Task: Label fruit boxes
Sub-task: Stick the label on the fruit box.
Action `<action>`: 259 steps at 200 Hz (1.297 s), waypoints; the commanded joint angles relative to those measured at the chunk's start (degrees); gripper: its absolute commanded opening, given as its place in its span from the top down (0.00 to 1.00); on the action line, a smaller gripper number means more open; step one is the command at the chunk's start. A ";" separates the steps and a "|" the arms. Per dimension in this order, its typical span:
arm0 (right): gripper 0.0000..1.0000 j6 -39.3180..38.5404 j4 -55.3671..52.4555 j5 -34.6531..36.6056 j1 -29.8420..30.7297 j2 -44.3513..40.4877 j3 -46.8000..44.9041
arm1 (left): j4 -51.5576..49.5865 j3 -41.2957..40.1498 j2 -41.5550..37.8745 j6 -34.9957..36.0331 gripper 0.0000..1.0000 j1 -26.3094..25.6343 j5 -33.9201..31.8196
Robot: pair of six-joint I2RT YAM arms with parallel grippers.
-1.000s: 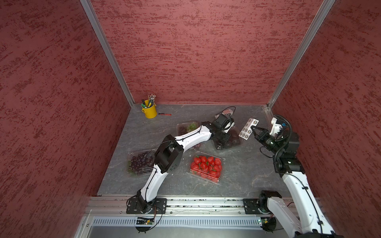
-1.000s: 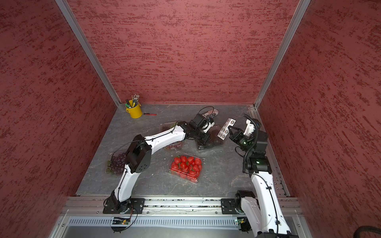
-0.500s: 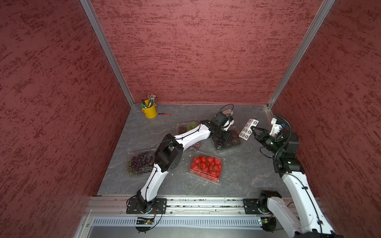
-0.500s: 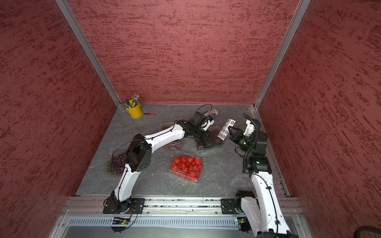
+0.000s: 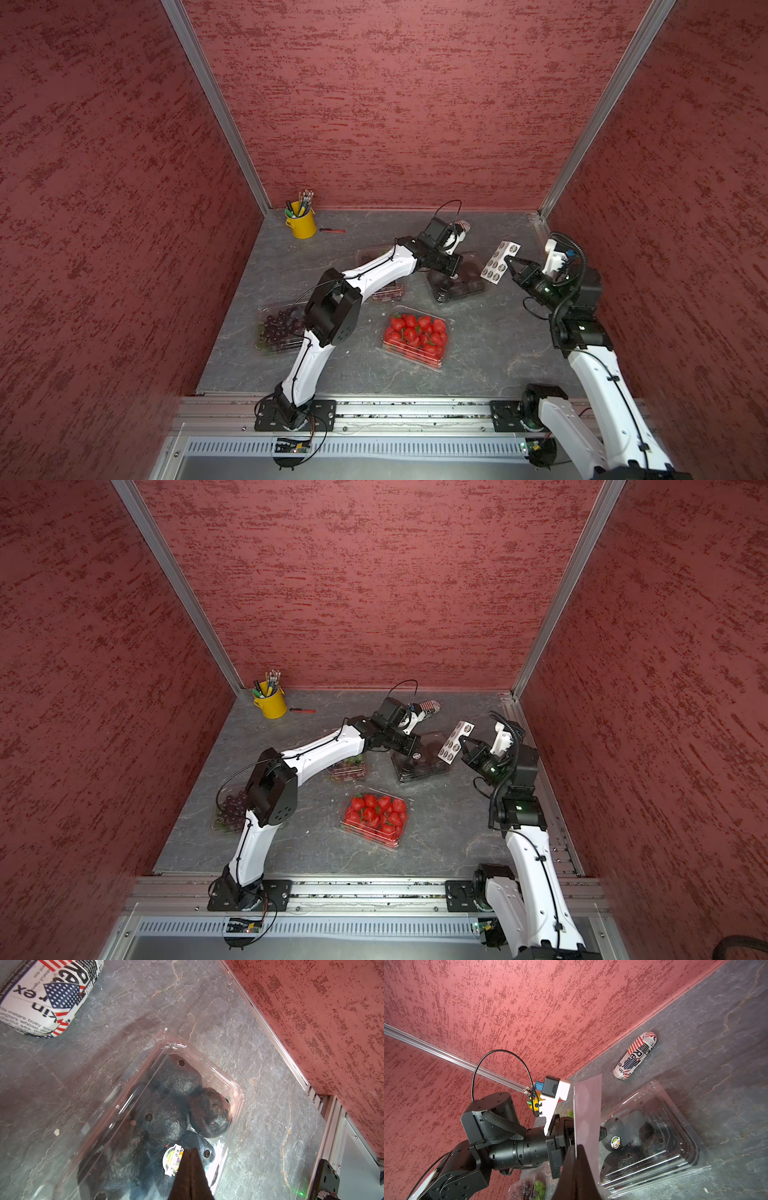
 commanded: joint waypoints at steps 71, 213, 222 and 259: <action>1.00 0.58 1.92 -0.79 -0.34 0.06 -0.07 | -1.69 -1.08 3.20 -0.44 1.00 -0.47 -0.01; 1.00 0.63 2.01 -1.01 -0.36 0.12 0.05 | -3.65 3.35 7.26 -1.05 1.00 -1.62 2.24; 1.00 0.60 2.07 -1.01 -0.35 0.15 0.01 | -3.97 4.14 7.20 -1.39 1.00 -1.53 2.41; 1.00 0.72 3.75 -2.09 -0.31 1.08 0.13 | -3.08 4.81 2.43 -3.13 1.00 -0.49 3.22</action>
